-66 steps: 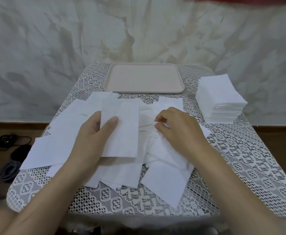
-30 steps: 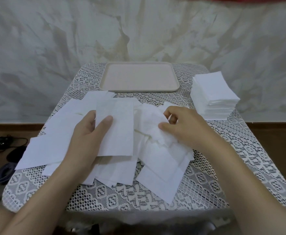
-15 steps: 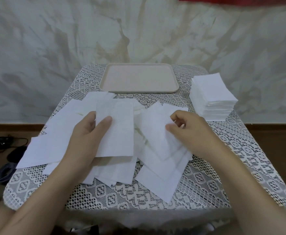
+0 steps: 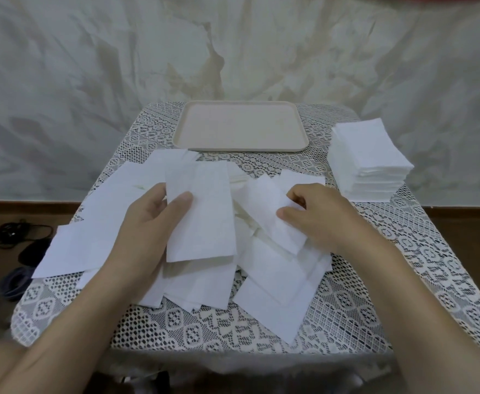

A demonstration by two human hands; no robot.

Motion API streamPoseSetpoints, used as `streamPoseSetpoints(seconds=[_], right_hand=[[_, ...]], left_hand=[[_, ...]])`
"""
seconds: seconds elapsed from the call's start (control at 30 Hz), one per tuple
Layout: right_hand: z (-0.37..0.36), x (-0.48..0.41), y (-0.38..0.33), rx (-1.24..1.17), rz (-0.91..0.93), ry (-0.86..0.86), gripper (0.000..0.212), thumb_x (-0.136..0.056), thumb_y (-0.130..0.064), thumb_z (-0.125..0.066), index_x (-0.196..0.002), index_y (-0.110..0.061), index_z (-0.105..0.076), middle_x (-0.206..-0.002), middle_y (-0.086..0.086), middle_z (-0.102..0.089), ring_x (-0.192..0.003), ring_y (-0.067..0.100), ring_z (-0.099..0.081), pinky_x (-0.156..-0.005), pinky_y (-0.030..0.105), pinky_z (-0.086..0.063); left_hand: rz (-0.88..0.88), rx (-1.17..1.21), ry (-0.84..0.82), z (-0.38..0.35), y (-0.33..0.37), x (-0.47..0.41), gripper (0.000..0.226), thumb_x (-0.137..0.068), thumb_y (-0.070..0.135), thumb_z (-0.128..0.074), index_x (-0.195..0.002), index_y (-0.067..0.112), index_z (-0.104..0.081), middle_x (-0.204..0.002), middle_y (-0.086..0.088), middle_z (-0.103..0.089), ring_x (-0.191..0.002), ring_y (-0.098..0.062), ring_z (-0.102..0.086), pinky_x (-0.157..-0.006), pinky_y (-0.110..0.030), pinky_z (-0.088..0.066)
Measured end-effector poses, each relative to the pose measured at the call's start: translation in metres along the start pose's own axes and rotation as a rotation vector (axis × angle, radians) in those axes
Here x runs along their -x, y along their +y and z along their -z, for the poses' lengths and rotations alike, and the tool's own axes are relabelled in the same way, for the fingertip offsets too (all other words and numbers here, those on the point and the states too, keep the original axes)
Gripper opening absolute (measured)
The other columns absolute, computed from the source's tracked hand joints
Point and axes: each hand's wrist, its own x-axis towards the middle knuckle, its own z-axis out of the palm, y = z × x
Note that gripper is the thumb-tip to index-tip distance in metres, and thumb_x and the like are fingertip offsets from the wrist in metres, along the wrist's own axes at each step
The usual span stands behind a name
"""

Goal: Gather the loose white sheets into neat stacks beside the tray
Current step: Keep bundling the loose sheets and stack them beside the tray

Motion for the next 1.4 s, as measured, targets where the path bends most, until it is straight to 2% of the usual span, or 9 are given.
streamPoseSetpoints(seconds=[0.2,0.33,0.6,0.83,1.0,1.07,1.17,1.3,1.4], right_hand=[[-0.011,0.011,-0.012,-0.233,0.027,0.074,0.029,-0.092,-0.032,-0.066,-0.074,-0.012,-0.055,-0.063,-0.005,-0.048,-0.063,0.017,-0.045,-0.06,0.034,-0.033],[-0.022,0.025,-0.016,-0.23,0.059,-0.022,0.028,-0.095,-0.036,-0.065,-0.079,-0.013,-0.061,-0.063,-0.006,-0.054,-0.061,0.015,-0.048,-0.061,0.033,-0.038],[-0.001,0.006,0.009,-0.206,0.101,0.123,0.021,-0.1,-0.024,-0.061,-0.079,-0.025,-0.061,-0.064,-0.009,-0.057,-0.06,0.012,-0.048,-0.063,0.033,-0.038],[-0.014,-0.011,-0.005,-0.011,0.201,0.095,0.029,-0.096,-0.038,-0.063,-0.116,-0.017,-0.064,-0.11,0.001,-0.063,-0.108,0.027,-0.054,-0.082,0.035,-0.038],[-0.006,-0.016,-0.006,-0.111,0.178,0.072,0.006,-0.09,-0.029,-0.069,-0.092,-0.026,-0.065,-0.083,-0.01,-0.063,-0.077,0.01,-0.056,-0.069,0.033,-0.041],[-0.002,-0.015,-0.001,-0.15,0.144,0.082,0.019,-0.089,-0.025,-0.071,-0.076,-0.021,-0.059,-0.067,-0.009,-0.053,-0.064,0.011,-0.047,-0.064,0.033,-0.037],[0.001,-0.007,0.007,-0.232,0.103,0.094,0.037,-0.087,-0.032,-0.072,-0.07,-0.009,-0.05,-0.065,0.001,-0.05,-0.063,0.022,-0.045,-0.064,0.037,-0.036],[0.0,0.009,0.016,-0.601,-0.053,0.223,0.014,-0.091,-0.026,-0.069,-0.099,-0.015,-0.072,-0.089,0.004,-0.077,-0.088,0.032,-0.073,-0.076,0.048,-0.057],[-0.002,0.025,0.023,-0.589,-0.079,0.122,0.012,-0.097,-0.022,-0.067,-0.104,-0.014,-0.072,-0.092,0.007,-0.078,-0.089,0.029,-0.075,-0.078,0.059,-0.061]], left_hand=[[-0.034,0.016,-0.009,0.004,0.003,0.001,0.054,-0.085,0.049,-0.075,-0.114,0.006,-0.064,-0.118,-0.034,-0.064,-0.094,-0.032,-0.067,-0.086,-0.053,-0.049],[-0.017,0.043,0.0,0.008,0.0,0.0,0.013,-0.102,0.029,-0.067,-0.109,0.023,-0.076,-0.114,-0.018,-0.076,-0.097,-0.03,-0.073,-0.087,-0.051,-0.056],[-0.001,0.007,0.019,0.011,-0.001,-0.003,0.018,-0.105,0.026,-0.06,-0.103,0.026,-0.079,-0.107,-0.009,-0.079,-0.092,-0.023,-0.075,-0.084,-0.044,-0.056],[0.019,0.021,-0.004,0.01,-0.002,-0.001,0.02,-0.106,0.025,-0.058,-0.115,0.023,-0.076,-0.112,-0.012,-0.078,-0.098,-0.029,-0.076,-0.085,-0.046,-0.059],[0.026,0.025,-0.006,0.01,-0.001,0.0,0.021,-0.106,0.025,-0.057,-0.117,0.022,-0.075,-0.112,-0.011,-0.079,-0.098,-0.028,-0.077,-0.08,-0.043,-0.063],[0.023,0.019,-0.008,0.009,0.0,0.001,0.02,-0.106,0.025,-0.058,-0.114,0.023,-0.076,-0.111,-0.01,-0.079,-0.098,-0.028,-0.077,-0.076,-0.041,-0.063],[0.014,0.023,-0.006,0.008,0.003,0.001,0.018,-0.105,0.027,-0.06,-0.108,0.021,-0.077,-0.111,-0.014,-0.078,-0.097,-0.029,-0.075,-0.084,-0.047,-0.058],[-0.012,0.039,-0.013,0.005,0.008,0.004,0.059,-0.09,0.046,-0.073,-0.119,-0.004,-0.057,-0.113,-0.025,-0.071,-0.1,-0.044,-0.07,-0.091,-0.061,-0.052],[-0.02,0.067,-0.025,0.002,0.01,0.007,0.048,-0.091,0.043,-0.068,-0.12,0.005,-0.063,-0.119,-0.026,-0.072,-0.113,-0.051,-0.067,-0.104,-0.073,-0.046]])
